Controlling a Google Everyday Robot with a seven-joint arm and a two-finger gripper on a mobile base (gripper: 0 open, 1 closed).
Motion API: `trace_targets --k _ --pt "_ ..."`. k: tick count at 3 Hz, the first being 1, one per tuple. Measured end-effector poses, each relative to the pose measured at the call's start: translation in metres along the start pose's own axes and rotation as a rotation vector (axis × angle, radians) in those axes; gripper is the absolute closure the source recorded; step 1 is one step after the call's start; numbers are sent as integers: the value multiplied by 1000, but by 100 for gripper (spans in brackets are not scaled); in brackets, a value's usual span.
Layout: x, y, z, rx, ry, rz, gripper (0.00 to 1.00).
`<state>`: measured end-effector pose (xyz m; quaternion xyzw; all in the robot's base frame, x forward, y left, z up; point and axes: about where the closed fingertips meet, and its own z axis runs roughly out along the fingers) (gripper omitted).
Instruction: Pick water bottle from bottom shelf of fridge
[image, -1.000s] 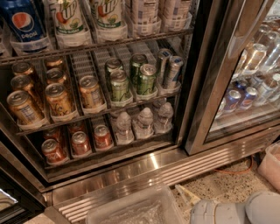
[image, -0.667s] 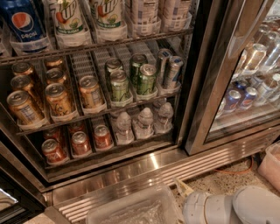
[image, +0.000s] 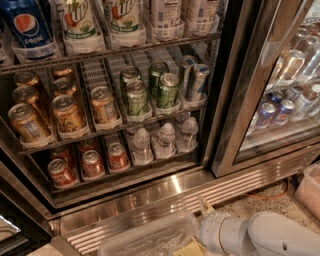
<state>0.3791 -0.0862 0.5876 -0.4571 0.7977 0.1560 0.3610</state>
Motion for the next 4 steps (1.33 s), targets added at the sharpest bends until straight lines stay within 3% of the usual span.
trace_targets --k 1,2,3,4 --pt "3 -19 14 70 -16 93 0" --pt "-2 -39 21 127 -63 112 0" --pt "-16 -54 18 187 -135 62 0" --pt "-32 -59 4 249 -210 -32 0"
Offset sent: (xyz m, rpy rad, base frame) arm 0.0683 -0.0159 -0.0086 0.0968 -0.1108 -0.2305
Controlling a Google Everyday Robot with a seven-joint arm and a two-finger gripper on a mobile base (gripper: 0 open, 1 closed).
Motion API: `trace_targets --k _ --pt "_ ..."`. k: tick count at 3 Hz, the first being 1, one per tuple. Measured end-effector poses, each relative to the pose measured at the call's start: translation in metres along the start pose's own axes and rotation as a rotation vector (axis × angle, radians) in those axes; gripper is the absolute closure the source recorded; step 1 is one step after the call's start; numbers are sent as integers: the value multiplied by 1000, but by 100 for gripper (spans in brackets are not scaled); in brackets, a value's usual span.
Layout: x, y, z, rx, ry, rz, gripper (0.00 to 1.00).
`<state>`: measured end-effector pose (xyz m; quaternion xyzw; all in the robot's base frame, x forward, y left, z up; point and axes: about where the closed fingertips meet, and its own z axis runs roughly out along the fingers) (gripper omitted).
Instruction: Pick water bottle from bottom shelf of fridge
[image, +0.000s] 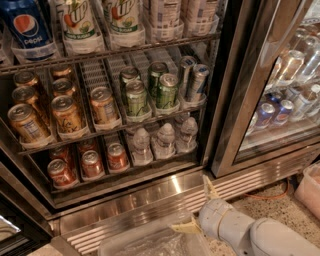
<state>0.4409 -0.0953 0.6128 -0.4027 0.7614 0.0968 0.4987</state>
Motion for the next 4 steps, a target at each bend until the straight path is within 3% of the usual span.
trace_targets --k 2,4 --pt "-6 -2 -6 22 -26 -23 0" --pt "-15 -25 21 97 -152 -150 0"
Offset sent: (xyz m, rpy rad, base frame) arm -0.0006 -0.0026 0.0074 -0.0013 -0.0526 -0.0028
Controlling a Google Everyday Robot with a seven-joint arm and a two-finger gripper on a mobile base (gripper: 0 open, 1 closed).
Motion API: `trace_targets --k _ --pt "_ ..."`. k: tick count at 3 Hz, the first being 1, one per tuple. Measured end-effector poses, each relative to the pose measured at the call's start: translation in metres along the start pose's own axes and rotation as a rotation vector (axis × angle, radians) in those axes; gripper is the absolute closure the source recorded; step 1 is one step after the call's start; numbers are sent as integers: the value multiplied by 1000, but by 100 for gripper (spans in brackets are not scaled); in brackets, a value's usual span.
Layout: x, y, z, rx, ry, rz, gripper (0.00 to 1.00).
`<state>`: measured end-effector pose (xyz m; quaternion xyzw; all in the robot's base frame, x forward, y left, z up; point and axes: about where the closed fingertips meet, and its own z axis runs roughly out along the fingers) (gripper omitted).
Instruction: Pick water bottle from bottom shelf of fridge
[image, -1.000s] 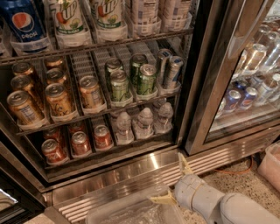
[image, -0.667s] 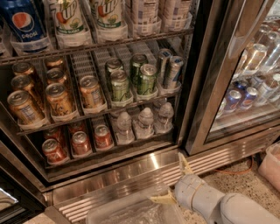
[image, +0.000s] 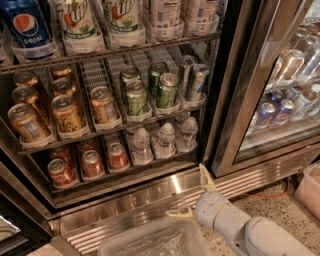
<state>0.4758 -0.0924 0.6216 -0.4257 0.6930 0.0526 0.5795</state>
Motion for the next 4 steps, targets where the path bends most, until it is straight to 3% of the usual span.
trace_targets --k 1,2,3,4 --pt "-2 -10 10 47 -44 -35 0" --pt "2 -16 15 108 -75 5 0" --pt "8 -22 18 153 -101 54 19" --pt "13 -35 26 200 -127 97 27"
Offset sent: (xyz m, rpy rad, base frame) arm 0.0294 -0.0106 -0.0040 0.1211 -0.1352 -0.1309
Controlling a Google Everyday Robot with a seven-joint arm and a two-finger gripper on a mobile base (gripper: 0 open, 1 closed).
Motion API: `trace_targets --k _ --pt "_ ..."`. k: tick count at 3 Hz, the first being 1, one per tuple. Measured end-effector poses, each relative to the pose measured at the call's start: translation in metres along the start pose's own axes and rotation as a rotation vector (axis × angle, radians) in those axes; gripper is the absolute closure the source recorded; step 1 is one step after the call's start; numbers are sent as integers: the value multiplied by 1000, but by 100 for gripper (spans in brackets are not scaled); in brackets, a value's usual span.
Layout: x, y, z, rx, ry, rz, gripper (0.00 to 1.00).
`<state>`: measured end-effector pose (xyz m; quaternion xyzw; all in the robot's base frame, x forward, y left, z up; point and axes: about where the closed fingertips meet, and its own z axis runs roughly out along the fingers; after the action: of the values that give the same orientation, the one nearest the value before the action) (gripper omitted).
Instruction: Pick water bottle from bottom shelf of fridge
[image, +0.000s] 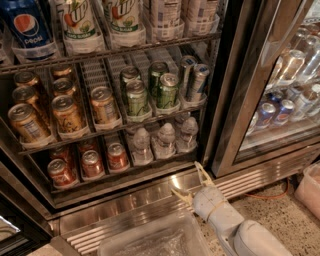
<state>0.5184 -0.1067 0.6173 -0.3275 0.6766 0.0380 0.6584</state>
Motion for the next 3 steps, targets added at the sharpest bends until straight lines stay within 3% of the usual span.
trace_targets --k 1,3 --pt "-1 -15 10 50 -23 1 33" --pt "1 -54 22 172 -45 -29 33"
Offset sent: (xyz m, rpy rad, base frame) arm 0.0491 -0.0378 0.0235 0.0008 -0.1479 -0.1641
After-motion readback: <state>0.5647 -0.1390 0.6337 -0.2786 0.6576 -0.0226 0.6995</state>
